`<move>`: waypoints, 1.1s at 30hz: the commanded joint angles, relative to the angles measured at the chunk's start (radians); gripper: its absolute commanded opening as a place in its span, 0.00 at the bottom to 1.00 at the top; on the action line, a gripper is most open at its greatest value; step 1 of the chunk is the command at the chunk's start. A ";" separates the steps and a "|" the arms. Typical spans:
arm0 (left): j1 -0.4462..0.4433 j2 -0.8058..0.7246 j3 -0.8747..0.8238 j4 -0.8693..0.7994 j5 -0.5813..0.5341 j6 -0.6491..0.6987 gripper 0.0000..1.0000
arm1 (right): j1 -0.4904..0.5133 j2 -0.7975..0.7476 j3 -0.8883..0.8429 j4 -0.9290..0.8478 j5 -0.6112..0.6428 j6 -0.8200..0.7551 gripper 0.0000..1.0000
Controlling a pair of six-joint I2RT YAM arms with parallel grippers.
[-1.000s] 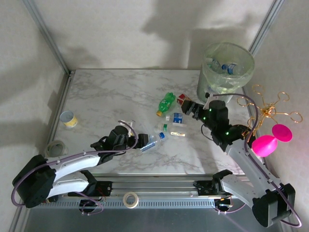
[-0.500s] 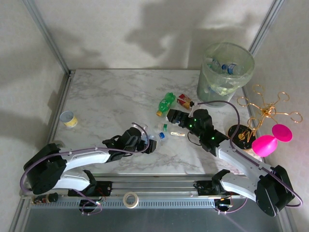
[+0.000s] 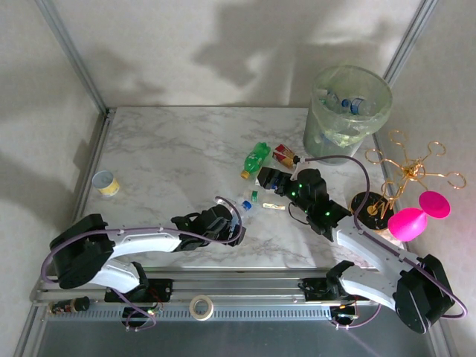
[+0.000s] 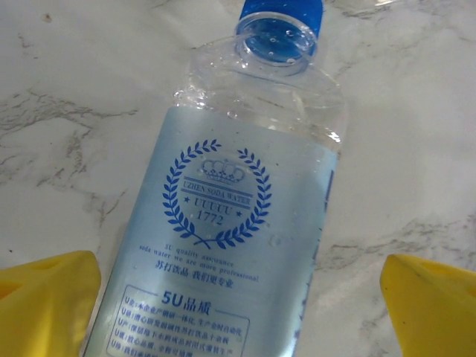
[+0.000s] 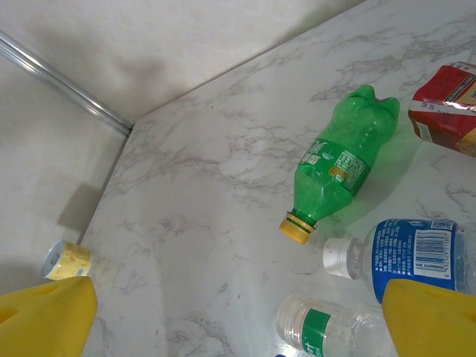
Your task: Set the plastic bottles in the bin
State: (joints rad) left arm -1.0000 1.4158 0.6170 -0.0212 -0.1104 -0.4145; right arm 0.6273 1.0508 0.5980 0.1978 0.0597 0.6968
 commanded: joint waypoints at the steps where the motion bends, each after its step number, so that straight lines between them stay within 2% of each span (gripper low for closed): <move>1: -0.008 0.032 0.027 -0.022 -0.058 0.012 0.95 | 0.009 -0.015 -0.012 0.014 0.023 0.012 0.99; 9: -0.008 0.084 0.033 -0.013 -0.074 0.023 0.85 | 0.010 -0.025 -0.019 0.004 0.029 0.018 0.99; 22: -0.009 0.087 -0.006 0.033 -0.045 0.008 0.57 | 0.021 -0.008 -0.010 0.012 0.025 0.021 0.99; 29: -0.008 -0.066 -0.032 0.066 -0.129 -0.010 0.52 | 0.036 -0.003 -0.006 0.045 0.001 0.023 0.99; 33: -0.007 -0.207 -0.083 0.200 -0.130 -0.025 0.53 | 0.057 0.020 -0.006 0.118 -0.058 0.024 0.99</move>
State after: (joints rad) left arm -1.0000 1.2911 0.5655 0.0551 -0.1997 -0.4194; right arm 0.6662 1.0542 0.5865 0.2325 0.0410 0.7078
